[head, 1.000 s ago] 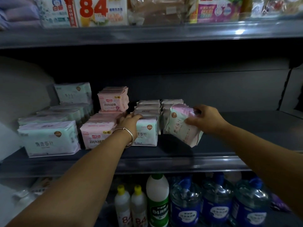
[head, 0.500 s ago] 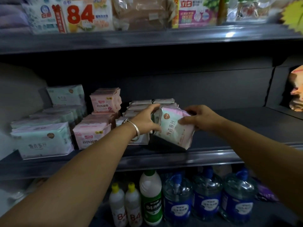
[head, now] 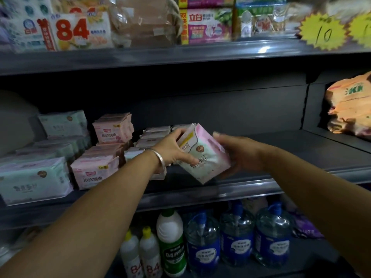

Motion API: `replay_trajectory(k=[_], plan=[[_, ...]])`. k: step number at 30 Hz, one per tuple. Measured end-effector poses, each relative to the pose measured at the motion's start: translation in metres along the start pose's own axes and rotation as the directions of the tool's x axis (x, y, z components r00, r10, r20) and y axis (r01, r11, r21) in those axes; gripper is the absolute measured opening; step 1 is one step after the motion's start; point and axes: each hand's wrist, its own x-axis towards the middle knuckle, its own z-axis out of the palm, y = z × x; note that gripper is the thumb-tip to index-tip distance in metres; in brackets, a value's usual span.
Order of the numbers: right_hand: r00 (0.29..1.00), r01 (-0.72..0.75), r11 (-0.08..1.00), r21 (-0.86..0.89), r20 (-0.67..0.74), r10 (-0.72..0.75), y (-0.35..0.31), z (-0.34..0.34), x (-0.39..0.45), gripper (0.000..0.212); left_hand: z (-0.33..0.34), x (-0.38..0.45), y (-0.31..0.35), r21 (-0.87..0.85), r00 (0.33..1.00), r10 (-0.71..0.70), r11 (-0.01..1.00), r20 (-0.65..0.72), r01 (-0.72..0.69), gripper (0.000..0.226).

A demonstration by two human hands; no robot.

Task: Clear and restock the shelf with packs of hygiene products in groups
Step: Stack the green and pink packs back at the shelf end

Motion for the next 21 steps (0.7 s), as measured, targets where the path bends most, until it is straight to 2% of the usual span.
replay_trajectory(k=[2,4,6,9,11,13,15,18,19,21], plan=[[0.997,-0.073,0.982,0.177,-0.010,0.076,0.001,-0.002,0.002,0.065,0.001,0.002,0.000,0.006,0.997,0.076,0.997,-0.022,-0.076,0.080],[0.991,-0.087,0.954,0.288,-0.074,0.113,-0.002,0.001,0.003,0.063,0.001,0.005,-0.002,0.071,0.991,0.128,0.990,-0.030,-0.125,0.087],[0.975,-0.009,0.956,0.294,-0.211,0.074,-0.006,0.007,0.005,0.044,0.001,0.008,-0.005,0.145,0.989,0.137,0.981,-0.050,-0.129,0.095],[0.918,0.138,0.947,0.291,-0.397,-0.012,-0.008,0.012,0.014,0.007,-0.001,0.008,-0.008,0.189,0.997,0.061,0.981,-0.057,-0.049,0.117],[0.890,0.171,0.947,0.273,-0.454,-0.030,-0.007,0.015,0.018,0.010,-0.001,0.003,-0.005,0.237,1.000,-0.018,0.971,-0.015,0.021,0.121],[0.885,0.177,0.948,0.266,-0.465,-0.035,-0.005,0.016,0.020,0.012,-0.004,0.000,-0.001,0.101,0.998,-0.064,0.993,0.020,0.062,0.106],[0.886,0.205,0.936,0.286,-0.460,-0.053,-0.003,0.017,0.020,0.005,-0.007,-0.003,0.004,-0.174,0.992,-0.118,0.977,0.041,0.124,0.066],[0.891,0.221,0.933,0.285,-0.447,-0.075,0.001,0.017,0.024,0.036,-0.007,-0.001,0.003,-0.278,0.991,-0.117,0.956,-0.058,0.097,0.022],[0.897,0.215,0.939,0.267,-0.434,-0.083,0.001,0.018,0.025,0.038,-0.006,0.000,0.001,-0.306,0.990,-0.091,0.950,-0.104,0.055,0.016],[0.914,0.201,0.954,0.224,-0.394,-0.100,0.002,0.019,0.027,0.037,-0.007,0.003,-0.004,-0.376,0.986,-0.056,0.926,-0.155,-0.007,0.045]])
